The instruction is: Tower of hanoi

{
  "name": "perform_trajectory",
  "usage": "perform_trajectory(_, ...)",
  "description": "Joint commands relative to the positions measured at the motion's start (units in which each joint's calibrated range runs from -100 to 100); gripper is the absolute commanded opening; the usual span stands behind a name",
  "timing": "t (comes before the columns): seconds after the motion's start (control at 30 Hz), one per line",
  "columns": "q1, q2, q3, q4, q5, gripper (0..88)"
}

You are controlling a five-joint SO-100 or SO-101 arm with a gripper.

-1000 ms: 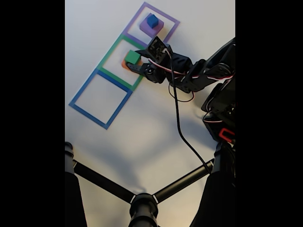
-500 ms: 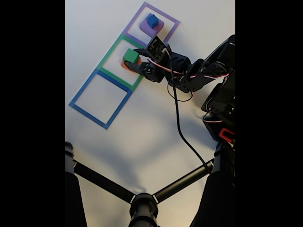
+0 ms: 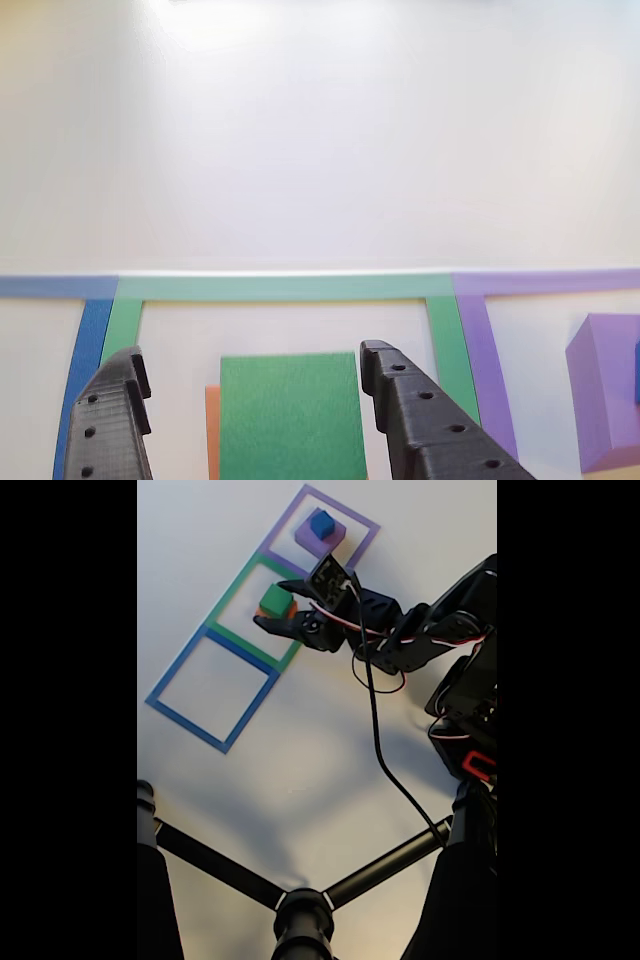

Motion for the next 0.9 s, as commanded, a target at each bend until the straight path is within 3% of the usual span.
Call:
perform_trajectory(0.0,0.4,-11.5,-5.9,14.4,0.0,25.4)
perform_trajectory(0.07,0.5,-17.8,-9.8,25.7,0.0,23.9)
perform_trajectory(0.17,1.2,-27.4,-19.0,48.2,0.0,14.8)
perform_trajectory(0.23,1.9,-31.3,-24.7,58.7,0.0,7.0)
perform_trajectory(0.37,4.5,-32.3,-38.7,78.1,0.0,0.1)
perform_trajectory(0.67,11.2,-33.7,-61.1,110.2,0.0,0.0)
perform_trajectory(0.87,17.2,-36.4,-64.3,120.3,0.0,0.0)
